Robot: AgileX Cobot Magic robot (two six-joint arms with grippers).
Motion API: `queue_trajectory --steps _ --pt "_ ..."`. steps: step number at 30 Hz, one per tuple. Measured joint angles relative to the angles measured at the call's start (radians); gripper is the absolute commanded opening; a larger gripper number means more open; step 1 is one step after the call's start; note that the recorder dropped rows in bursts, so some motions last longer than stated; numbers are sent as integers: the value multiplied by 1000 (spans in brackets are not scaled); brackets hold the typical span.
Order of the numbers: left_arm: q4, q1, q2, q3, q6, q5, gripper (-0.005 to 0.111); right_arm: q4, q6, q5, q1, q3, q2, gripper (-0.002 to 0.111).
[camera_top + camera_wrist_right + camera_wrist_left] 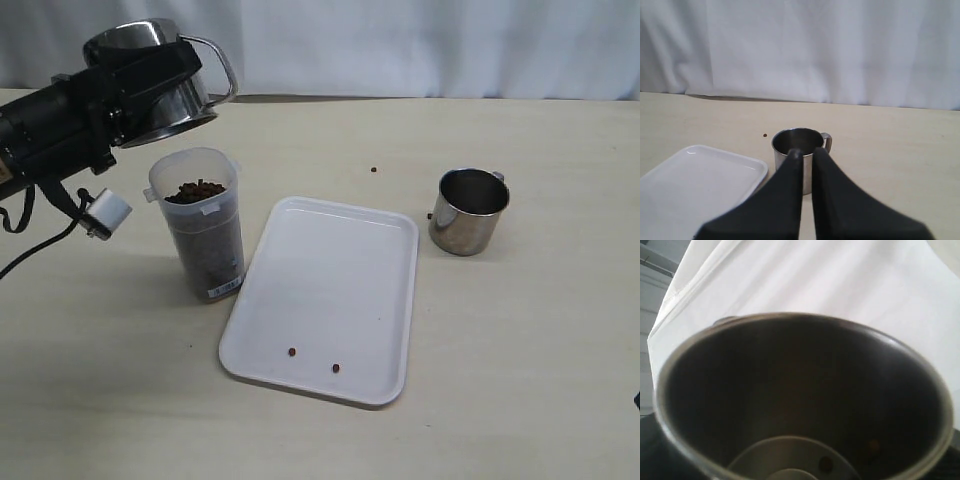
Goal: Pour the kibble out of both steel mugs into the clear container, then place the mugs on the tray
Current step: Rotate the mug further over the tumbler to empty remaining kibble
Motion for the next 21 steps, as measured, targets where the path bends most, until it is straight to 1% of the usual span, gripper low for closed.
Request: queue_trajectory --steps 8,13,21 --pt "0 0 12 -2 2 15 0 0 0 0 0 0 0 5" --pt "43 0 65 -21 2 22 0 0 0 0 0 0 0 5" --pt "1 0 72 -23 2 -2 0 0 0 0 0 0 0 5"
